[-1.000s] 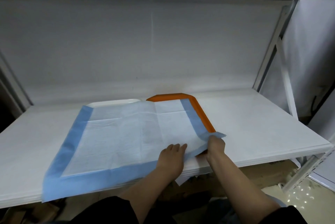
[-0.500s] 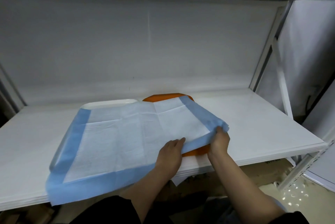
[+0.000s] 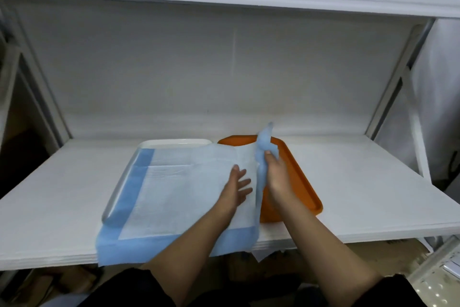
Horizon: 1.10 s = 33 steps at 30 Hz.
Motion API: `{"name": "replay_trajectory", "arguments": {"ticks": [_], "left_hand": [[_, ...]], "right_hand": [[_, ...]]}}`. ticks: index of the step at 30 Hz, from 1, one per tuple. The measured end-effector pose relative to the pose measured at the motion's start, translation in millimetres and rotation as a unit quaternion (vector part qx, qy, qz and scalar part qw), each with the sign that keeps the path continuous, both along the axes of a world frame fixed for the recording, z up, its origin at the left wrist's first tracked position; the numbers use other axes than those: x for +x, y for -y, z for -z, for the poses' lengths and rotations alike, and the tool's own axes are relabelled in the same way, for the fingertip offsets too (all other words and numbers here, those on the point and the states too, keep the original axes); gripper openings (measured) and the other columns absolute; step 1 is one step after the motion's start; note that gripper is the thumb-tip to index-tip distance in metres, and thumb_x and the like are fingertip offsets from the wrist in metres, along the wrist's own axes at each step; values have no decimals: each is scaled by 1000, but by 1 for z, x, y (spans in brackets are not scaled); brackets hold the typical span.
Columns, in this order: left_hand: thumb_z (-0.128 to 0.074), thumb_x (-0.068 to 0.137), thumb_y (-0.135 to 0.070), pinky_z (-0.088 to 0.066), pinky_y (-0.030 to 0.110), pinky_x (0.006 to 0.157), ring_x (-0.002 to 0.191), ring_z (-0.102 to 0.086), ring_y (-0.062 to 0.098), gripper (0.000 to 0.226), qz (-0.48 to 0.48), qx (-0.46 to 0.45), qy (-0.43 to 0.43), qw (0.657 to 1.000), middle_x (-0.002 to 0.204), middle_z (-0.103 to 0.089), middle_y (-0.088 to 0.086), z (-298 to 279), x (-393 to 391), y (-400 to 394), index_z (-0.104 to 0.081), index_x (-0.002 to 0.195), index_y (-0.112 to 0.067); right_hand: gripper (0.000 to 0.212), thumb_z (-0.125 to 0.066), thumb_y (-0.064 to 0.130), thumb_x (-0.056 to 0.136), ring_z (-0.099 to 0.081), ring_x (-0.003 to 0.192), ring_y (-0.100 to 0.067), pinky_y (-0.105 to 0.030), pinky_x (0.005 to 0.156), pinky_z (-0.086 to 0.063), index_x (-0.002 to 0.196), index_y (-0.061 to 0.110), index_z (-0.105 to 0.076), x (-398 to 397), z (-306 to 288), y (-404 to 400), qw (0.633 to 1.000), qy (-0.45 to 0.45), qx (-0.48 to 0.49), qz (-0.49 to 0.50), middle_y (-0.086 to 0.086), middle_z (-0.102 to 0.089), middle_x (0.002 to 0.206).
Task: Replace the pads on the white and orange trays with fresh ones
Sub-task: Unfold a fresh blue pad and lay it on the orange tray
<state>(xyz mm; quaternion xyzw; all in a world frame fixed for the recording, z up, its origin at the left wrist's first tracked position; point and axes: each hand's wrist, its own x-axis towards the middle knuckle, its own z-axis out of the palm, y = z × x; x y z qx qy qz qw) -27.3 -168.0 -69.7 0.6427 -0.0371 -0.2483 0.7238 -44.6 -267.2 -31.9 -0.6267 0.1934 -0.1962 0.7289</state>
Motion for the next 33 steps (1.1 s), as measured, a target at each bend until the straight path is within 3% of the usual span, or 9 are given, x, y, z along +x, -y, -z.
{"name": "replay_trajectory", "arguments": {"ticks": [2, 5, 7, 13, 20, 23, 27, 29, 33], "left_hand": [[-22, 99, -52, -39, 34, 99, 120, -54, 27, 56, -37, -48, -7, 998, 136, -52, 10, -11, 13, -24, -45, 138, -18], [-25, 99, -51, -43, 37, 98, 114, -59, 30, 54, -82, -89, -25, 992, 133, -55, 12, -16, 31, -60, -47, 136, -17], [-27, 99, -51, -45, 39, 98, 111, -60, 31, 53, -103, -107, -42, 988, 131, -56, 13, -16, 42, -86, -48, 134, -16], [-31, 98, -53, -48, 41, 93, 109, -61, 33, 55, -128, -153, -97, 975, 123, -61, 18, -8, 60, -153, -49, 130, -12], [-31, 94, -58, -55, 34, 72, 82, -67, 25, 62, -85, -148, -150, 974, 96, -68, 13, 16, 67, -208, -59, 118, -7], [-36, 94, -55, -55, 32, 74, 85, -66, 24, 56, -78, -107, -157, 979, 98, -69, 11, 26, 72, -227, -64, 110, -9], [-53, 94, -31, -58, 28, 58, 65, -68, 20, 26, -88, -13, -168, 982, 84, -70, 11, 34, 74, -236, -65, 98, -9], [-53, 93, -16, -54, 28, 56, 61, -64, 22, 13, -79, 83, -129, 985, 78, -64, 14, 37, 77, -239, -61, 91, -6], [-48, 89, -1, -48, 26, 58, 65, -59, 25, 16, -97, 220, 25, 970, 77, -63, 16, 32, 84, -244, -59, 78, -4]], "right_hand": [[22, -38, 19, 102, -57, 82, -13, -28, 81, -45, 91, 18, -58, 8, -7, -26, 998, 30, -32, -45, -1, -59, 87], [31, -36, 20, 102, -55, 115, -18, -33, 106, -39, 123, 7, -56, 23, -2, -59, 989, 35, -112, -92, -5, -60, 123], [35, -35, 20, 103, -49, 125, -17, -30, 110, -34, 132, 10, -52, 25, -1, -81, 981, 43, -141, -125, -3, -54, 135], [31, -35, 12, 102, -45, 115, 0, 3, 87, -34, 125, 25, -51, 26, 14, -136, 950, 71, -206, -223, 14, -50, 123], [43, -39, 3, 94, -56, 110, -3, -13, 97, -41, 127, 25, -57, 24, 45, -183, 899, 25, -279, -337, 6, -60, 126], [44, -40, 6, 94, -54, 118, -9, -23, 104, -40, 128, 29, -56, 24, 54, -191, 869, 3, -321, -376, 3, -58, 131], [45, -45, 8, 92, -50, 123, -14, -28, 107, -37, 131, 30, -53, 26, 60, -193, 828, -7, -371, -420, 1, -54, 136], [47, -54, 16, 90, -47, 125, -12, -27, 106, -37, 135, 31, -49, 25, 62, -191, 806, -8, -394, -442, 4, -50, 140], [63, -67, 44, 84, -41, 129, -4, -24, 108, -34, 140, 32, -41, 22, 60, -178, 784, 24, -437, -441, 9, -44, 144]]}}
